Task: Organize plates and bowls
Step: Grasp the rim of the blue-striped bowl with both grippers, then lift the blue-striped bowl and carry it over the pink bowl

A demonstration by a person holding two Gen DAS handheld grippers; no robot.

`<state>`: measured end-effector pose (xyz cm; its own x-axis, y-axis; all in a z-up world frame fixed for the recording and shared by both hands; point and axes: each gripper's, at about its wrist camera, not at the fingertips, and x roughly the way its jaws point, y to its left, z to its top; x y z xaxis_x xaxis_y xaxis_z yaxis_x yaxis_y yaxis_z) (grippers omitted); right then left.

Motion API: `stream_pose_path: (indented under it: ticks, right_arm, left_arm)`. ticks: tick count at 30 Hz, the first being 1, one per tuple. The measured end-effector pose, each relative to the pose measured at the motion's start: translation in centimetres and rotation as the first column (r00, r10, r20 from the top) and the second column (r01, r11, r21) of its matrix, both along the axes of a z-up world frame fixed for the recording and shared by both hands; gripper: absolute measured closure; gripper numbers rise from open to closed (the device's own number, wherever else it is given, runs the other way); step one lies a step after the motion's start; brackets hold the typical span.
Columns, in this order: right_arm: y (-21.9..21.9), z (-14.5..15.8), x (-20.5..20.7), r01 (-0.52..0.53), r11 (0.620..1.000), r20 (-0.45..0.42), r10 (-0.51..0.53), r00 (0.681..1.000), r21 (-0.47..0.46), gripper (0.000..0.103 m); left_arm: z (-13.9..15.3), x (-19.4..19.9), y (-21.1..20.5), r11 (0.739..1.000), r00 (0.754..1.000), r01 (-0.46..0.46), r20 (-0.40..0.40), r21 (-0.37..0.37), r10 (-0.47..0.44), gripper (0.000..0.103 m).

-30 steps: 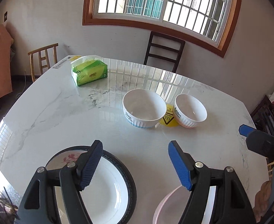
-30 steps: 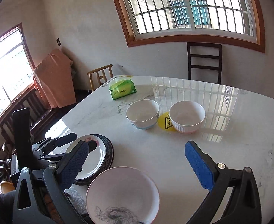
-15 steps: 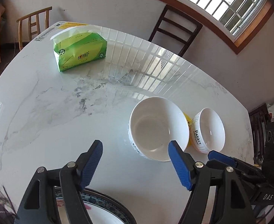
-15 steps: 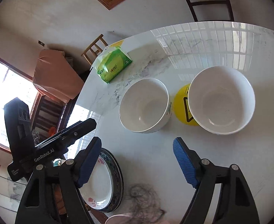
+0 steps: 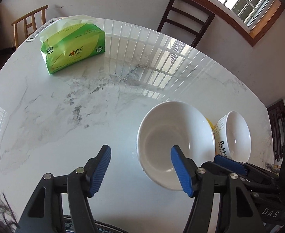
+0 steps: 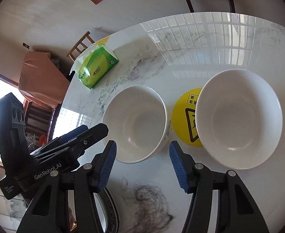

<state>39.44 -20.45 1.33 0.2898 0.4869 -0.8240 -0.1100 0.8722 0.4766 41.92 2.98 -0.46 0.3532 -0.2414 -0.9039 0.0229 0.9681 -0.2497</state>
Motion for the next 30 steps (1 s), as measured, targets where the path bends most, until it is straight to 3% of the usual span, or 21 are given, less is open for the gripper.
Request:
stream_pose_path:
  ticks: [1, 3, 4, 9, 13, 21, 30]
  right_arm:
    - [0.1, -0.2, 0.1, -0.002, 1.0, -0.004, 0.002, 1.0, -0.006, 0.051]
    - [0.3, -0.6, 0.4, 0.001, 1.0, -0.013, -0.001, 1.0, -0.017, 0.053]
    - [0.4, -0.8, 0.5, 0.004, 1.0, -0.015, -0.005, 1.0, -0.026, 0.055]
    - [0.9, -2.8, 0.9, -0.004, 0.999, -0.057, 0.002, 0.998, -0.044, 0.076]
    - [0.5, -3.3, 0.6, 0.005, 0.999, -0.053, -0.007, 0.999, -0.036, 0.083]
    - [-0.9, 0.0, -2.2, -0.007, 1.0, 0.003, 0.007, 1.0, 0.023, 0.085]
    - [-3.8, 4.1, -9.1, -0.026, 0.996, 0.066, 0.02, 0.998, 0.089, 0.085]
  left_arm:
    - [-0.5, 0.2, -0.2, 1.0, 1.0, 0.006, -0.021, 0.012, -0.006, 0.074]
    - [-1.7, 0.5, -0.3, 0.999, 0.998, 0.0, -0.067, 0.035, 0.003, 0.093]
    - [-2.1, 0.5, -0.4, 0.998, 0.997, -0.012, -0.075, 0.056, 0.016, 0.095]
    - [-2.0, -0.1, -0.3, 0.998, 0.998, -0.024, -0.058, 0.057, 0.027, 0.095]
    - [-0.8, -1.5, -0.4, 0.998, 0.999, -0.03, -0.042, 0.056, 0.032, 0.094]
    - [3.8, -7.6, -1.7, 0.998, 0.999, -0.04, 0.032, 0.048, 0.039, 0.092]
    - [8.6, -15.4, -5.2, 0.998, 0.991, -0.005, 0.135, 0.066, -0.004, 0.092]
